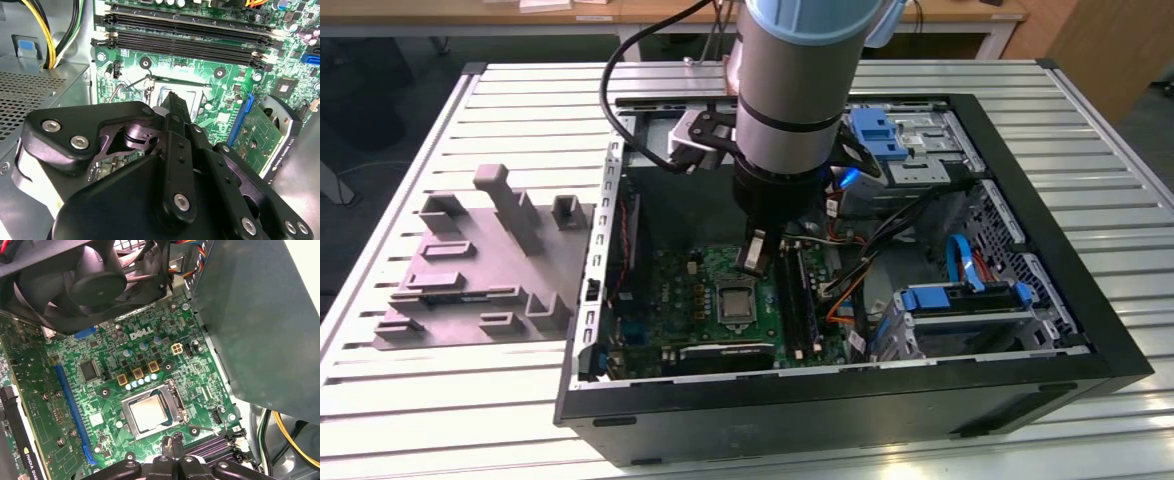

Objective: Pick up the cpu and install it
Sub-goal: 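Install the first cpu locking lever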

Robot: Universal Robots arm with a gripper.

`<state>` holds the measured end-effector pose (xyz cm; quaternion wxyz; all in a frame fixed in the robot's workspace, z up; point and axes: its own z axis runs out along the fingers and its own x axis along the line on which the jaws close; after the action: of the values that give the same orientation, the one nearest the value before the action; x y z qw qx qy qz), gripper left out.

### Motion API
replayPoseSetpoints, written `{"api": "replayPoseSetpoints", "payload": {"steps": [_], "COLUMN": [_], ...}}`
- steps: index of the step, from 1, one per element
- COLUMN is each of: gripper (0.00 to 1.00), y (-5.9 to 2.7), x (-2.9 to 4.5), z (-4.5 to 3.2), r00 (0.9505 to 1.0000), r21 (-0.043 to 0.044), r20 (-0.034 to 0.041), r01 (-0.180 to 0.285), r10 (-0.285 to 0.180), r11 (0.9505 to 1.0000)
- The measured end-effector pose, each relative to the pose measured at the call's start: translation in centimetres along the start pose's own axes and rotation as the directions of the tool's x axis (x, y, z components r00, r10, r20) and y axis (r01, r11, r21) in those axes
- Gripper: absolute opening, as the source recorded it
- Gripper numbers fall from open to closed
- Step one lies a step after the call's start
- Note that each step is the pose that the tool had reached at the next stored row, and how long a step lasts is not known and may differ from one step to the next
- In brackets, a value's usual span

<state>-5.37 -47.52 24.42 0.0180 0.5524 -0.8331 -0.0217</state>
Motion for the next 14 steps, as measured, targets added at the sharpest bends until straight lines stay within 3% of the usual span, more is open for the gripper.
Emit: {"api": "replayPoseSetpoints", "payload": {"steps": [8,11,12,14], "gripper": [0.11,0.11,0.11,0.11], "y": [0.00,0.00,-0.01,-0.03], "x": [0.01,0.00,-0.01,-0.02], "z": [-0.01,0.00,0.00,0.00], "r00": [1.0000,0.9997,0.9994,0.9978], "r21": [-0.0011,-0.0095,-0.0141,-0.0275], "r20": [0.0023,0.0232,0.0343,0.0663], "r01": [0.000,0.002,0.003,0.005], "r10": [0.000,-0.001,-0.002,-0.003], "r11": [1.0000,1.0000,0.9999,0.9996]}}
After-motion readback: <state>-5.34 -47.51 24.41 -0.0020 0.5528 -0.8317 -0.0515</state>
